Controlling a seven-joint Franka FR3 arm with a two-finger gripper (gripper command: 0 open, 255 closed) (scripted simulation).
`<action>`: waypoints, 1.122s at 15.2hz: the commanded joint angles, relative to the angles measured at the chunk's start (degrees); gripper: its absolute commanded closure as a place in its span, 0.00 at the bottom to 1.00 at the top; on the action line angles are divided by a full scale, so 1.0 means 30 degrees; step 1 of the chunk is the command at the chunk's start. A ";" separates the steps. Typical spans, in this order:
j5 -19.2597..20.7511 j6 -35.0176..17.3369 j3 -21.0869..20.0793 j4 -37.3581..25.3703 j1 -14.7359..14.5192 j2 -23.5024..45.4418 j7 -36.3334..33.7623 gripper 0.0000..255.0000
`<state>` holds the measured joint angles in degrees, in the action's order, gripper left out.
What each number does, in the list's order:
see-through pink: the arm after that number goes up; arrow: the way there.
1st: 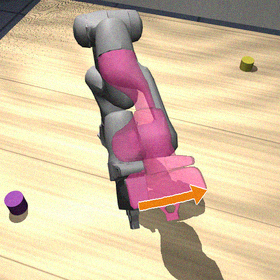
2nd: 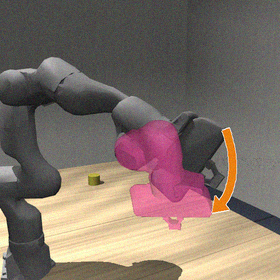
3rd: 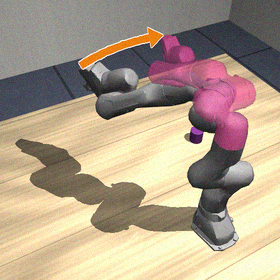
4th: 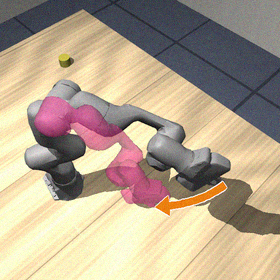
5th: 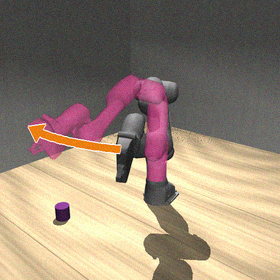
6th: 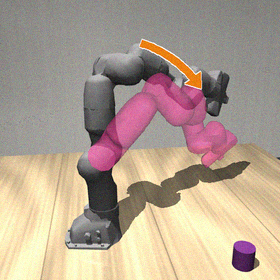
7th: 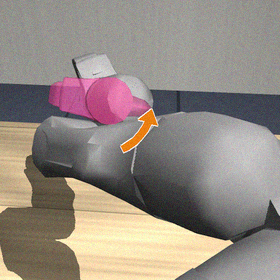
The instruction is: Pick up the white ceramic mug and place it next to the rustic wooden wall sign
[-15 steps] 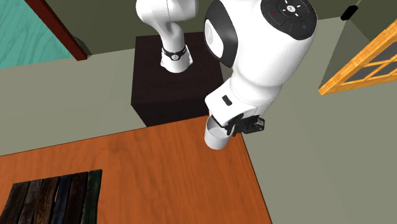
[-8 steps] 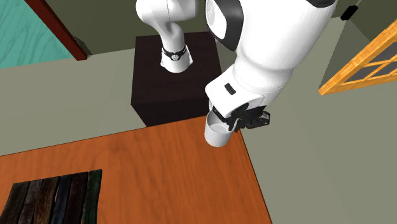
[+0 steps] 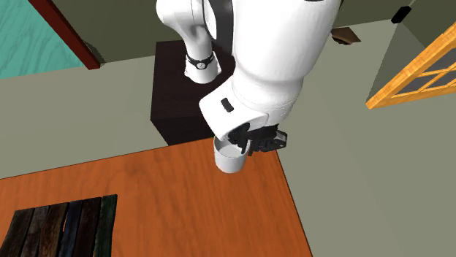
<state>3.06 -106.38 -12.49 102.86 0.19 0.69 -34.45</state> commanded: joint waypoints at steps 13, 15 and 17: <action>-0.0289 0.0171 0.2901 -0.1927 0.3077 0.1510 0.6093 1.00; -0.0353 0.0295 0.3258 -0.2582 0.3528 0.2015 0.6920 1.00; -0.0431 0.0457 0.3599 -0.3344 0.3978 0.2592 0.7735 1.00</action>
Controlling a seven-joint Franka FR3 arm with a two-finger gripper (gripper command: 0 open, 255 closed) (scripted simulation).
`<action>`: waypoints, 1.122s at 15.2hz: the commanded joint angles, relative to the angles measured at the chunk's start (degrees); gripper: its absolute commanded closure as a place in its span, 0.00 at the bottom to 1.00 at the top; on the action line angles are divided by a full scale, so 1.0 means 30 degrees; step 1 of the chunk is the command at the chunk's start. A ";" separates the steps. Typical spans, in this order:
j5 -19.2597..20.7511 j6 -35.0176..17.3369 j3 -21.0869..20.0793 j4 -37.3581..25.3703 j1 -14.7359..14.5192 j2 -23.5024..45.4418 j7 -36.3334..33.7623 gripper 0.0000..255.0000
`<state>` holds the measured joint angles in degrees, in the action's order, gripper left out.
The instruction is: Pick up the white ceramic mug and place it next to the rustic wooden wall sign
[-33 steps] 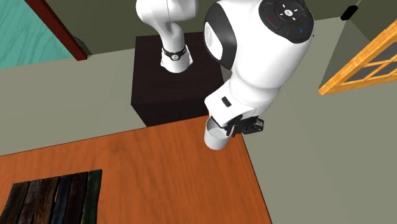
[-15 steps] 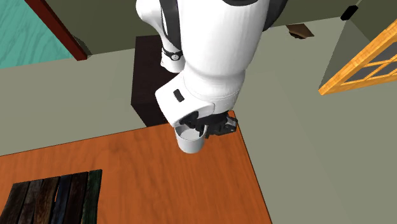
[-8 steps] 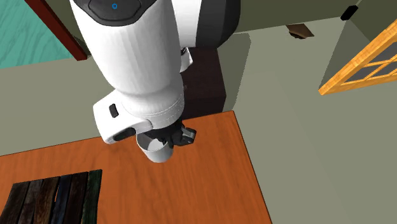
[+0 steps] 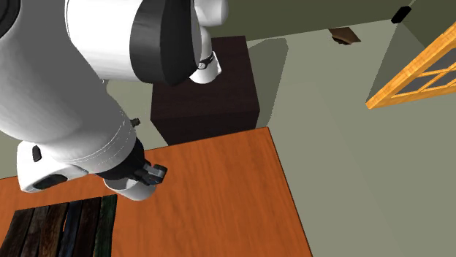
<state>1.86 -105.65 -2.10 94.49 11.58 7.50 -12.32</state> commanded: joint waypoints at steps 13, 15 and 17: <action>-0.0438 -0.0365 0.1172 -0.2698 0.1860 0.2986 0.3127 1.00; -0.0436 -0.0870 0.1172 -0.2210 0.1860 0.3004 0.3121 1.00; -0.0435 -0.1369 0.1172 -0.1749 0.1859 0.3041 0.3115 1.00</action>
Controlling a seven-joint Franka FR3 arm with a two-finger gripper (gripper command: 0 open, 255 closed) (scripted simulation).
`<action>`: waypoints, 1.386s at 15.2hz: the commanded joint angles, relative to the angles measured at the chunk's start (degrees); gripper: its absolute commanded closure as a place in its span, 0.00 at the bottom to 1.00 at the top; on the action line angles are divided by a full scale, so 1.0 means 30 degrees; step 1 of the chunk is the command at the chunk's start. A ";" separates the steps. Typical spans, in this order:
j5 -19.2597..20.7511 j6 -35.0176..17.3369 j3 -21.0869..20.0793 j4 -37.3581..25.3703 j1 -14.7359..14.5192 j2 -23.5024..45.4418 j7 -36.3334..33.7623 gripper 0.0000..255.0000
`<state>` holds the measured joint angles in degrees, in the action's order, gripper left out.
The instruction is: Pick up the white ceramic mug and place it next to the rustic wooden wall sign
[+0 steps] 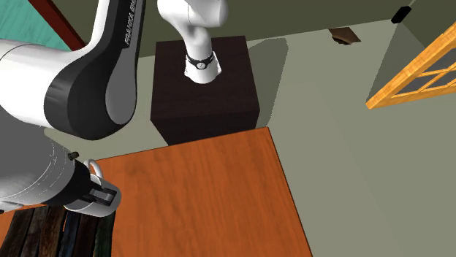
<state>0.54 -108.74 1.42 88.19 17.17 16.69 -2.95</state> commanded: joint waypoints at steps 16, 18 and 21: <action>-0.0001 -0.4111 -0.0006 0.3245 0.0001 0.0857 -0.0049 1.00; -0.0002 -0.4559 -0.0007 0.3516 0.0002 0.1034 -0.0053 1.00; -0.0006 -0.5277 -0.0008 0.3918 0.0004 0.1350 -0.0060 1.00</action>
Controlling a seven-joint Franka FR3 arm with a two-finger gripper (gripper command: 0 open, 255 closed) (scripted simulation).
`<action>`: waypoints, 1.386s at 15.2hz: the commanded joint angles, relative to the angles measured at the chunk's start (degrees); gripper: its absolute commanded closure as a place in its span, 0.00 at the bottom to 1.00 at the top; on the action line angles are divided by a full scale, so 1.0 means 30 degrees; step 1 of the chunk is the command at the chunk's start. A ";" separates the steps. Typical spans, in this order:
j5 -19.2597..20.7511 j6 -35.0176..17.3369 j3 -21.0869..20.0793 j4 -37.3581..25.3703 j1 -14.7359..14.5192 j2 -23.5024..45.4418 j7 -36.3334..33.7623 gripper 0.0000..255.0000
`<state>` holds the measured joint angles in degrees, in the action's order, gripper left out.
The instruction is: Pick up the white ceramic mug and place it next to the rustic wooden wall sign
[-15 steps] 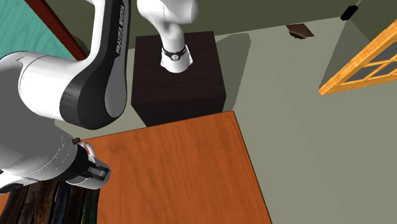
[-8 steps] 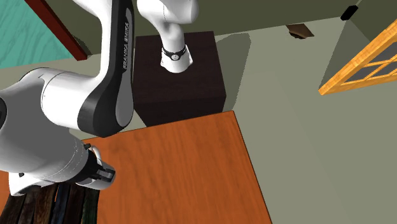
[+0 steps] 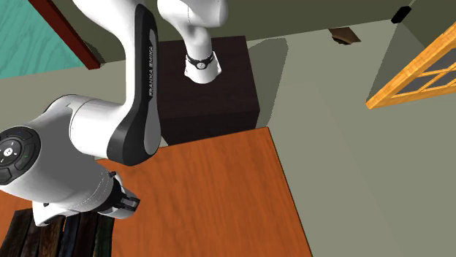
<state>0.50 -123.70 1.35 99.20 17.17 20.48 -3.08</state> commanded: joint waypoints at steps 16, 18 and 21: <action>0.0023 0.0767 0.0001 -0.0232 0.0000 -0.0491 -0.0023 0.00; 0.0030 0.1739 0.0000 -0.0757 -0.0012 -0.0938 -0.0027 0.00; 0.0030 0.1739 0.0000 -0.0756 -0.0012 -0.0938 -0.0027 0.00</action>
<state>0.59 -118.65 1.35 97.01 17.13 17.72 -3.17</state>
